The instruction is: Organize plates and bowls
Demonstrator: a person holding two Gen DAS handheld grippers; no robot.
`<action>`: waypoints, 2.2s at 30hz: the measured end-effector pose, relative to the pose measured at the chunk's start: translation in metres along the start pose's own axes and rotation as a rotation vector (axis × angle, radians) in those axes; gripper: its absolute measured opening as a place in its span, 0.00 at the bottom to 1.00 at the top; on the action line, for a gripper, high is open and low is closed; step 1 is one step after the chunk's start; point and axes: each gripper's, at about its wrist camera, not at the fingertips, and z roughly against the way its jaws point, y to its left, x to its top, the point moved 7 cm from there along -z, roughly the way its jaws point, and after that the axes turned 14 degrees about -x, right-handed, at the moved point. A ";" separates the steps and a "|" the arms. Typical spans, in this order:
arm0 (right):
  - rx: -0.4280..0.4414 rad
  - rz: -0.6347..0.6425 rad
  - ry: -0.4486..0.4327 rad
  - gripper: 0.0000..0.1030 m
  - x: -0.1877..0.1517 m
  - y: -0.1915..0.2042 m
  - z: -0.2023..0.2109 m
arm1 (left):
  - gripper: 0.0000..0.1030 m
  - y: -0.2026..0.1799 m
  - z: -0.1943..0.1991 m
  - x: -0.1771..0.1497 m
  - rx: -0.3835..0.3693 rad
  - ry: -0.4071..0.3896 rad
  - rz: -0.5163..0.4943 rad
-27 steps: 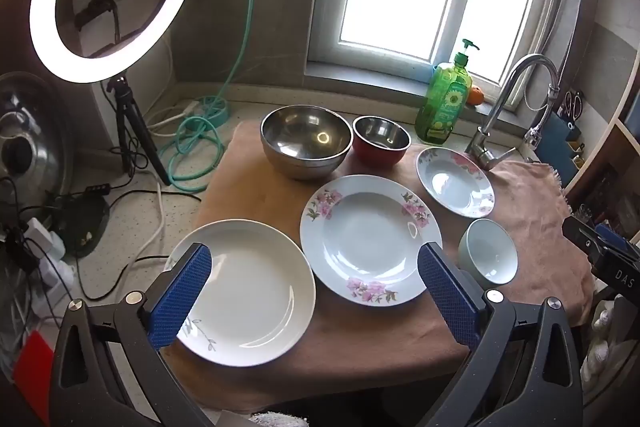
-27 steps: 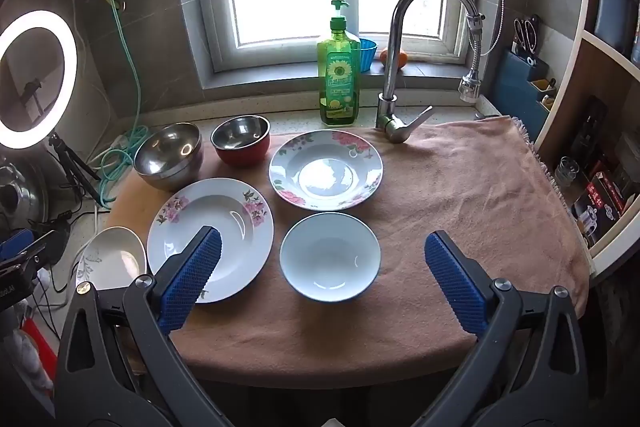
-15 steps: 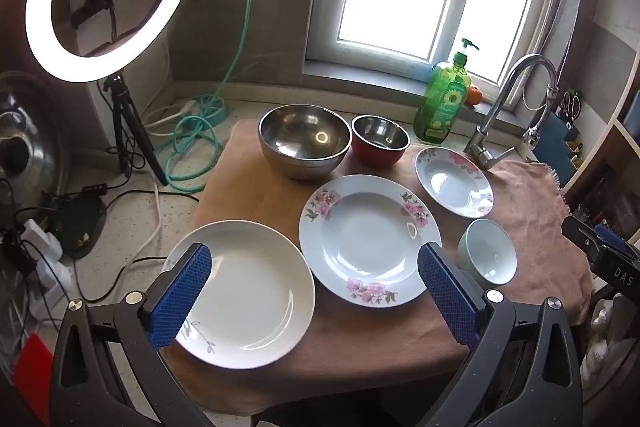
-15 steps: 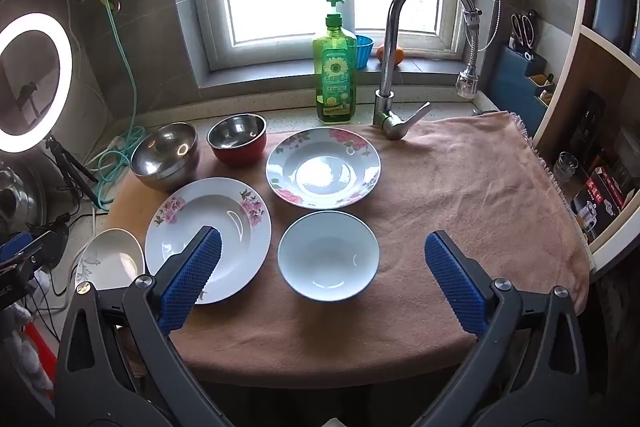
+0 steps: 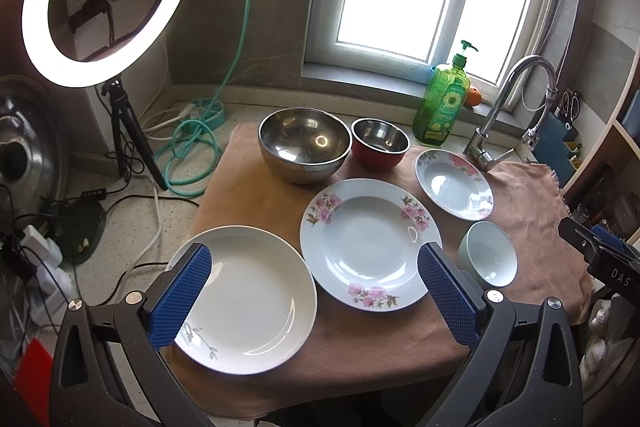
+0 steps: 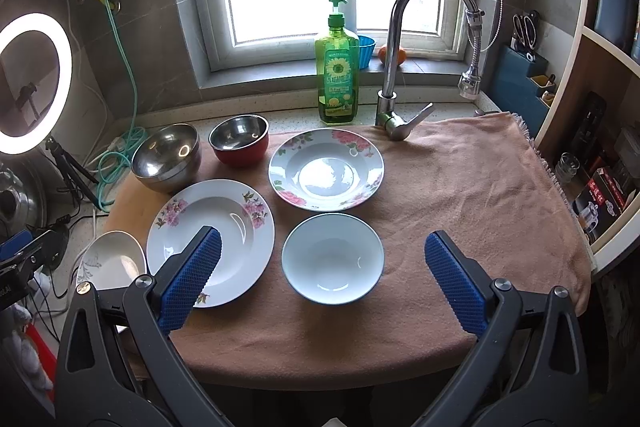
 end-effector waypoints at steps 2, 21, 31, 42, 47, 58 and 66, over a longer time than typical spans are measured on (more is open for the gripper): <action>0.000 0.002 -0.001 1.00 0.000 0.001 0.000 | 0.99 0.000 -0.001 0.001 -0.002 0.003 -0.002; 0.004 0.000 0.004 1.00 0.001 0.000 -0.002 | 0.99 0.002 -0.005 0.005 -0.008 0.011 0.002; 0.003 -0.004 0.005 1.00 0.004 0.000 -0.002 | 0.99 -0.002 -0.006 0.005 -0.014 0.008 -0.002; 0.005 -0.004 0.008 1.00 0.006 0.002 -0.003 | 0.99 -0.002 -0.008 0.006 -0.014 0.010 -0.002; 0.007 -0.004 0.007 1.00 0.006 0.003 -0.004 | 0.99 -0.002 -0.008 0.006 -0.014 0.011 -0.003; 0.005 -0.003 0.010 1.00 0.006 0.004 -0.005 | 0.99 0.000 -0.009 0.004 -0.018 0.012 -0.005; 0.009 -0.003 0.014 1.00 0.003 0.004 -0.008 | 0.99 0.000 -0.013 0.003 -0.022 0.022 -0.004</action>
